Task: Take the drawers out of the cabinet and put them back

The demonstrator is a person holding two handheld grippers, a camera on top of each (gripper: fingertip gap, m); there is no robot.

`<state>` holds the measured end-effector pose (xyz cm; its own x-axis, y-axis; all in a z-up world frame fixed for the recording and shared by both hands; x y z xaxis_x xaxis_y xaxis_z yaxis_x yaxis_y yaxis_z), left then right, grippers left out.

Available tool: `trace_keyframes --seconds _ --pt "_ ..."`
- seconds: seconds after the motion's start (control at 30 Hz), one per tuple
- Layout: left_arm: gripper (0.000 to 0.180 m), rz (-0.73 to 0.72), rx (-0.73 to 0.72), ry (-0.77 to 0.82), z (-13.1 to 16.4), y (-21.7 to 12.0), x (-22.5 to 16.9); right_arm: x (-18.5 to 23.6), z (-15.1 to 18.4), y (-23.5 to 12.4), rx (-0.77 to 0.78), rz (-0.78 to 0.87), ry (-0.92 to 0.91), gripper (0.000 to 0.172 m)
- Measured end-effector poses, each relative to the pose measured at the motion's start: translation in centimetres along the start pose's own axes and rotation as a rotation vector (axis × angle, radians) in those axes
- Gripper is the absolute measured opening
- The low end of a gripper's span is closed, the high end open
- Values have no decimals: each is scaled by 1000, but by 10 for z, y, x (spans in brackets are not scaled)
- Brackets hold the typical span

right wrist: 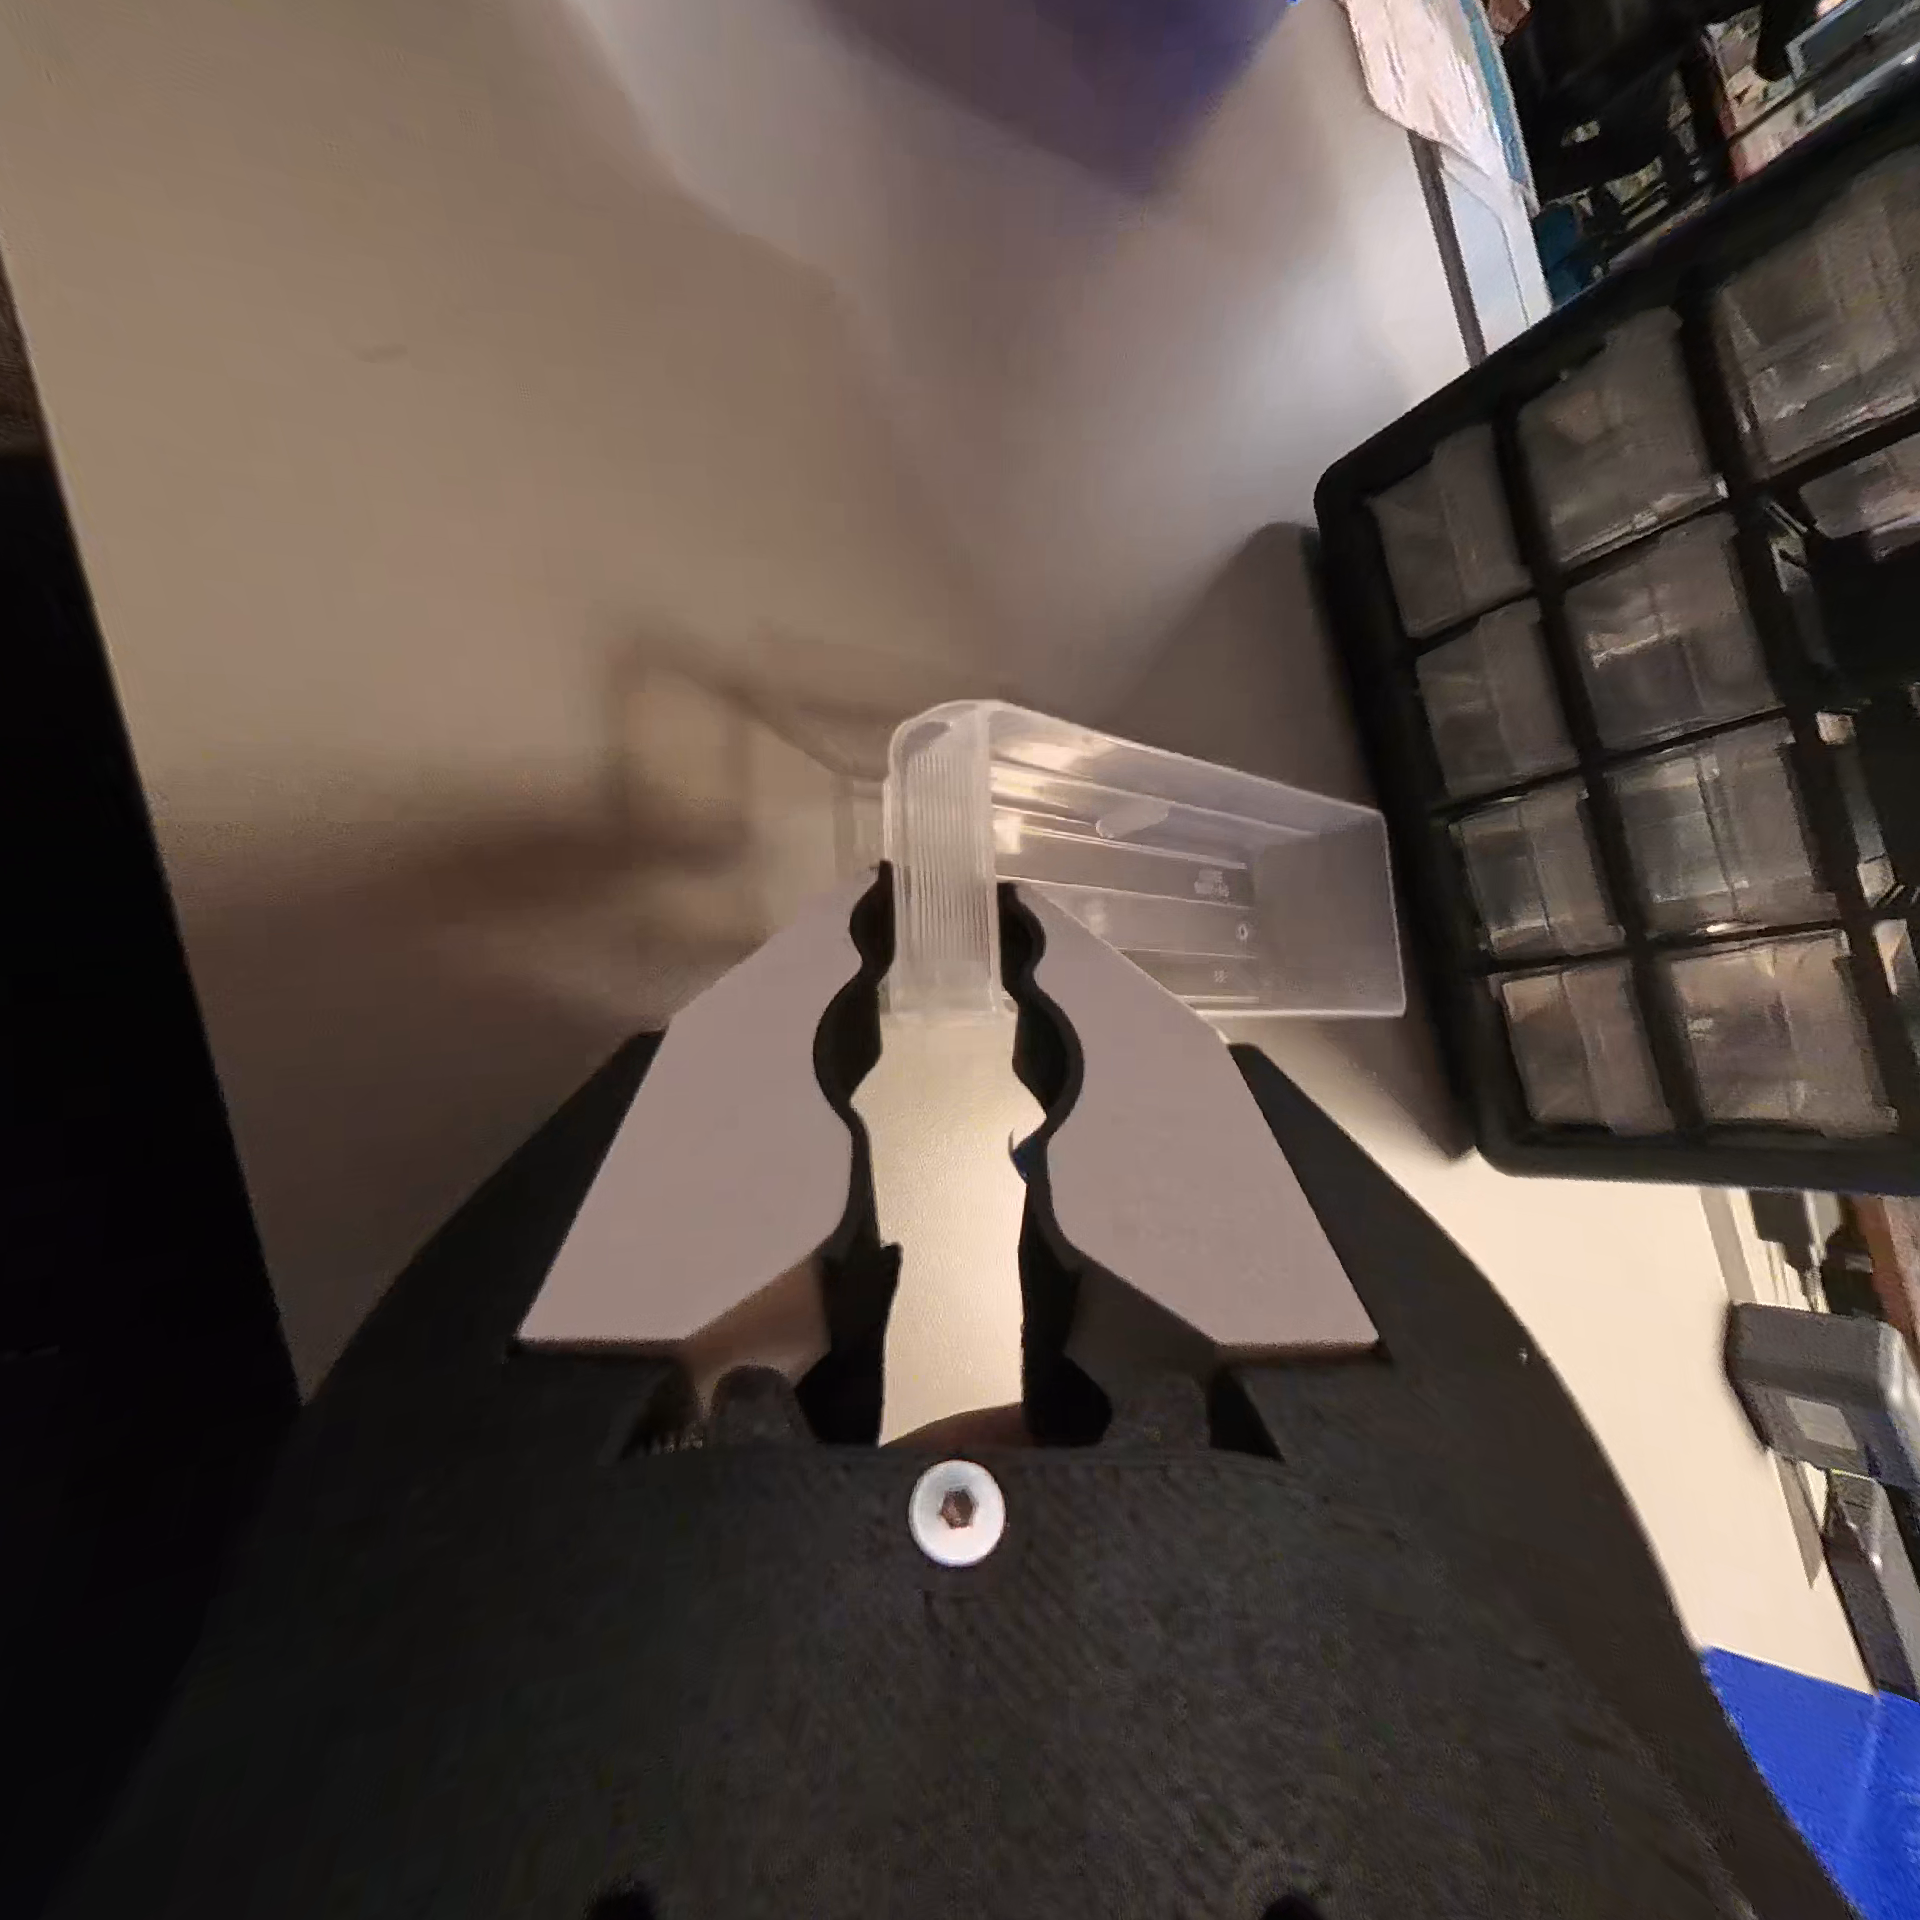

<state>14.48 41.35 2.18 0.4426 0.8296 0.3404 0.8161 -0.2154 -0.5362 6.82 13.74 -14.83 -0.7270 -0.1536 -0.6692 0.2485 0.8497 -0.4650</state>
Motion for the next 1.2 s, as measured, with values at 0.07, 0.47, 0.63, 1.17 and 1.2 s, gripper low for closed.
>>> trace_keyframes --seconds 0.07,0.47,0.63,1.17,1.2 --pt "49 0 0 0 0 0 0 -9 -3 -9 -40 4 60 20" --pt "49 -2 1 -1 0 0 0 -177 53 -145 -137 502 515 20" --pt "49 -3 2 0 0 0 0 -229 156 -179 233 695 646 20" --pt "49 3 -5 -1 0 0 1 -234 292 -96 647 323 658 21" --pt "49 3 -5 -1 1 0 1 -236 292 -91 646 322 652 21"
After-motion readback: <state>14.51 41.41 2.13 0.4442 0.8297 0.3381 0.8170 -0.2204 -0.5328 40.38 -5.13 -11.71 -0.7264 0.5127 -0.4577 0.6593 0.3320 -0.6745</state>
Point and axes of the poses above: each gripper's, where its closed fingertips meet, y out along the fingers, z out of its underside, x = y × z across the jaws, the point moved 7 cm from there along -y, back along the fingers, and after that the axes turned 11 degrees about z, right-handed, at the moved point
